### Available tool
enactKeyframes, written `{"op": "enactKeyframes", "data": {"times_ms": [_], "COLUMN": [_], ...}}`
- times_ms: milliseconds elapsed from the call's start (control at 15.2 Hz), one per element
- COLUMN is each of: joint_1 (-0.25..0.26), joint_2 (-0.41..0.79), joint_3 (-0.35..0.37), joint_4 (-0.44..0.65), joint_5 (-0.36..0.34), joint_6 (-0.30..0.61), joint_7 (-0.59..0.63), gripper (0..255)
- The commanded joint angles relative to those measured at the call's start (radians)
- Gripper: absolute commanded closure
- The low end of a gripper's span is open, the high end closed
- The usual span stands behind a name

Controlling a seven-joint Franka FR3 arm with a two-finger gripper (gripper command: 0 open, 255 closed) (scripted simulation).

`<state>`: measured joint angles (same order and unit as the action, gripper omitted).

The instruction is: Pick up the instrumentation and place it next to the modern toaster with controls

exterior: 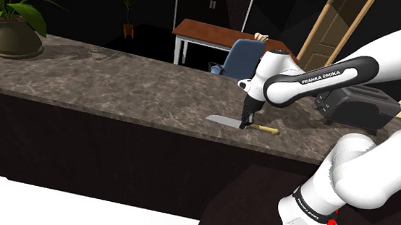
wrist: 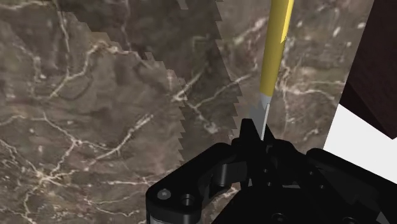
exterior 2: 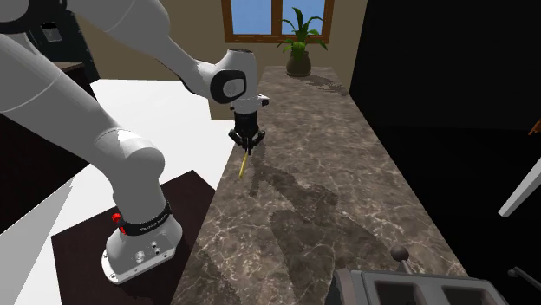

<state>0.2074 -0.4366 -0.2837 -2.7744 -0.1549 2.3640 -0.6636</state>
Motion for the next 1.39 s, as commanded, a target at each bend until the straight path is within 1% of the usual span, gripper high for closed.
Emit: {"op": "enactKeyframes", "data": {"times_ms": [0,660,1320], "joint_1": [0.001,-0.002,0.000], "joint_2": [-0.018,-0.112,-0.170], "joint_3": [0.006,0.028,0.047], "joint_4": [0.012,0.089,0.187], "joint_5": [0.001,0.006,0.017], "joint_6": [-0.030,-0.201,-0.357], "joint_7": [0.004,0.009,0.010], "gripper": [255,255,255]}}
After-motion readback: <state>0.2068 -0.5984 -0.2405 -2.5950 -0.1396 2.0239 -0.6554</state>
